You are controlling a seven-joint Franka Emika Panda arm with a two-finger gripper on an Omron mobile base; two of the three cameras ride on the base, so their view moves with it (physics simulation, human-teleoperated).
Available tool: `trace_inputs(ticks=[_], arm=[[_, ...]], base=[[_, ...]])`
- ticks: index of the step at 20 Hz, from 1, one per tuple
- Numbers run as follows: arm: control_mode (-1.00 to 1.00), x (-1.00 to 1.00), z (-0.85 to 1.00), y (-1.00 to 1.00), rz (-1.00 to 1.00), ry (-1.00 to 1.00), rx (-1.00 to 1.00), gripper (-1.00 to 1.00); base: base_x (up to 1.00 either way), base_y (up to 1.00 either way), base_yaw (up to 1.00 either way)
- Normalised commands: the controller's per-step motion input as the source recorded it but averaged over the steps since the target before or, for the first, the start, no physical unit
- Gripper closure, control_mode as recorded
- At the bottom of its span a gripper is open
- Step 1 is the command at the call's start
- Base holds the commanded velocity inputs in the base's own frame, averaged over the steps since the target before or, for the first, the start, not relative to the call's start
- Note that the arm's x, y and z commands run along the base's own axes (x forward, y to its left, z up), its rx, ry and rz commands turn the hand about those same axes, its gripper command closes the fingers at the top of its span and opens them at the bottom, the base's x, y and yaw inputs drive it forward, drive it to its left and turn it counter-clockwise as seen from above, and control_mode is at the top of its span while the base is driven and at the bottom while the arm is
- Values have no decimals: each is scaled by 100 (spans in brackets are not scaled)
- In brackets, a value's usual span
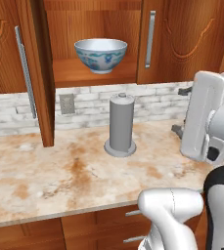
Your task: Open the cabinet. Pick the bowls from the counter and place them in the cabinet. Then close the cabinet.
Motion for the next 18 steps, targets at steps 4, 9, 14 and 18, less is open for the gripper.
trace_inputs(ticks=[4,9,14,18], arm=[[-100,-26,-9,96,-9,-2,-11,-100],[-100,-31,0,89,-15,-11,-17,-100],[-100,-50,0,49,-18,-13,-14,-100],[-100,-67,-9,-1,4,1,0,-100]], base=[[0,0,0],[0,0,0],[0,0,0],[0,0,0]])
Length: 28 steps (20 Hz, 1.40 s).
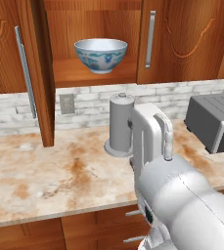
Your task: Open the cabinet. Pick the bowls from the counter and place them in the cabinet. Then close the cabinet.
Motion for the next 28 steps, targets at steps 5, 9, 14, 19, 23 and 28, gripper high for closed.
trace_inputs(ticks=[5,9,14,19,23,28], arm=[[-100,-81,15,41,-1,-10,-39,-100],[-100,-35,21,49,-15,-1,-55,-100],[-100,-3,29,41,-22,0,-51,-100],[-100,0,0,20,-35,13,-47,-100],[-100,0,0,25,-32,6,-39,-100],[-100,0,11,20,-30,3,-30,-100]], base=[[0,0,0],[0,0,0],[0,0,0],[0,0,0],[0,0,0],[0,0,0]])
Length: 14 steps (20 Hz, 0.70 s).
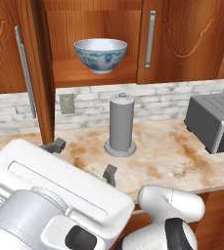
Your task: Open the cabinet. Pick the bowls from the counter and place them in the cabinet. Then close the cabinet.
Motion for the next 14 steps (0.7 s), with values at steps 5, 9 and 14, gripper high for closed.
trace_inputs(ticks=[5,9,14], arm=[[-100,7,1,6,-6,1,-13,-100],[-100,5,-1,8,0,0,-7,-100],[-100,7,0,37,0,-6,-12,-100]], base=[[0,0,0],[0,0,0],[0,0,0]])
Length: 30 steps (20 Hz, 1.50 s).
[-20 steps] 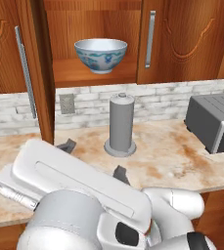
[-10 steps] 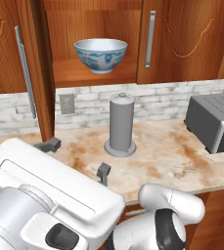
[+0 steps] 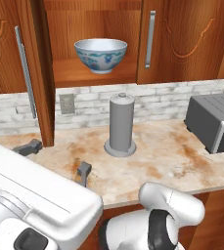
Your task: Open the cabinet. Pick the bowls from the counter and place them in the cabinet. Then close the cabinet.
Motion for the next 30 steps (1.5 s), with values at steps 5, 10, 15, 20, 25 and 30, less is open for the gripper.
trace_inputs(ticks=[5,10,15,20,25,30], arm=[[-100,34,0,24,0,-2,-7,-100],[-100,81,-14,-7,0,0,0,-100],[-100,28,-33,12,-3,-4,-5,-100],[-100,19,-13,1,-6,-7,-9,-100],[-100,39,0,0,-7,-1,-4,-100],[-100,22,-13,3,-6,1,-1,-100]], base=[[0,0,0],[0,0,0],[0,0,0],[0,0,0],[0,0,0],[0,0,0]])
